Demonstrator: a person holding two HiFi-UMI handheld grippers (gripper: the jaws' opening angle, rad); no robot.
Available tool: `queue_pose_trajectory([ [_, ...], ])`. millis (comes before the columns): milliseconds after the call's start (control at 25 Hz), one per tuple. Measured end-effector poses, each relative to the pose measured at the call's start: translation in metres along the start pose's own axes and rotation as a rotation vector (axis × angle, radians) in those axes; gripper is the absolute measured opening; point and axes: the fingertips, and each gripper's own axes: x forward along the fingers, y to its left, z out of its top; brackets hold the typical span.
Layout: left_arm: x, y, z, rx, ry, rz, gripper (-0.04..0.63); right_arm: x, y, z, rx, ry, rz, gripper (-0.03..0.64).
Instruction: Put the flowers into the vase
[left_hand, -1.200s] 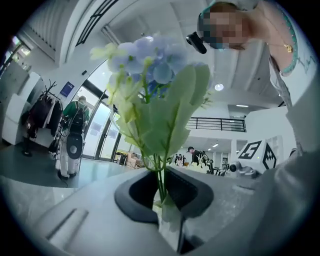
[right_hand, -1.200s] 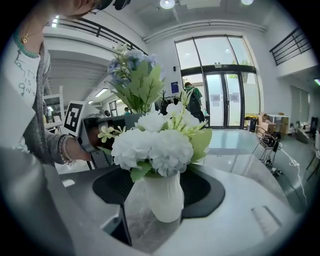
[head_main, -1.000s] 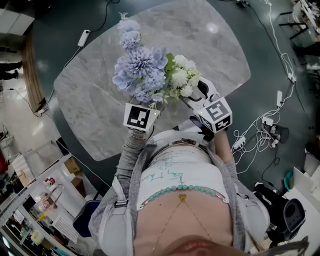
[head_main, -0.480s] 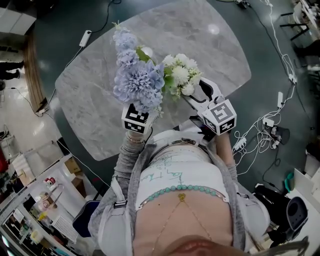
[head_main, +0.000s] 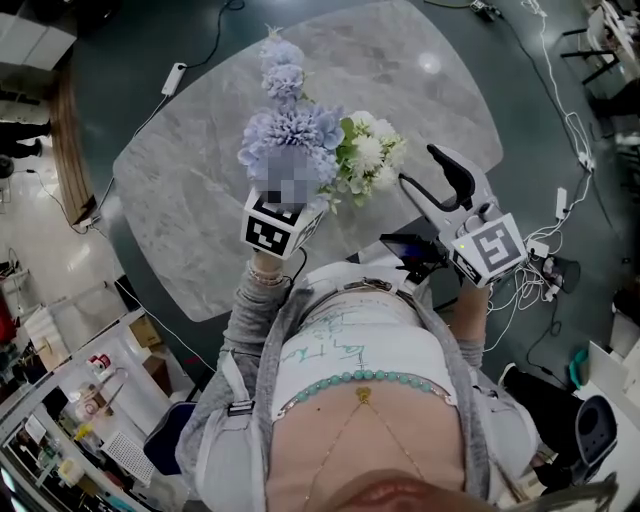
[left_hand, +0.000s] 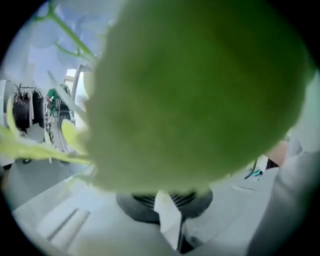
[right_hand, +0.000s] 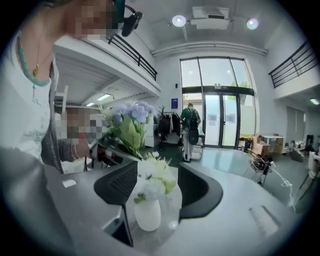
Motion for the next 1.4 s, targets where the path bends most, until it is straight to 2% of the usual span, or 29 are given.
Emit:
queue_pose_trajectory([
  [160,0.001,-0.001,-0.002,0.029,0.024,0.014,0.032,-0.007,0.019,0.056,0.032,-0.150,0.125,0.259],
  [320,-0.001,0.000,-0.006,0.016,0.039,0.019,0.032,0.005,0.069,0.109,0.117,-0.297,0.323,0.258],
  [400,0.000,0.000,-0.006,0.011,0.050,0.023,0.032,0.009,0.080,0.125,0.164,-0.346,0.388,0.258],
  [480,0.002,0.000,-0.007,0.010,0.067,0.029,0.032,0.014,0.078,0.131,0.160,-0.353,0.376,0.239],
  [600,0.004,0.003,-0.009,0.008,0.088,0.032,0.034,0.019,0.069,0.129,0.099,-0.312,0.288,0.238],
  [680,0.004,0.004,-0.011,0.012,0.099,0.031,0.034,0.016,0.065,0.129,0.096,-0.296,0.257,0.236],
  [840,0.006,0.002,-0.011,0.015,0.127,0.032,0.032,0.007,0.066,0.137,0.144,-0.285,0.300,0.239],
  [1040,0.007,-0.001,-0.010,0.017,0.148,0.030,0.034,0.023,0.074,0.129,0.042,-0.154,0.282,0.241],
  [1200,0.008,-0.003,-0.012,0.040,0.158,0.038,0.034,0.033,0.078,0.122,0.044,-0.116,0.295,0.242],
  [1280,0.008,-0.002,-0.012,0.065,0.172,0.046,0.034,0.038,0.079,0.119,0.050,-0.106,0.303,0.206],
  [1400,0.012,-0.002,-0.013,0.080,0.176,0.049,0.038,0.041,0.074,0.117,0.043,-0.100,0.284,0.101],
])
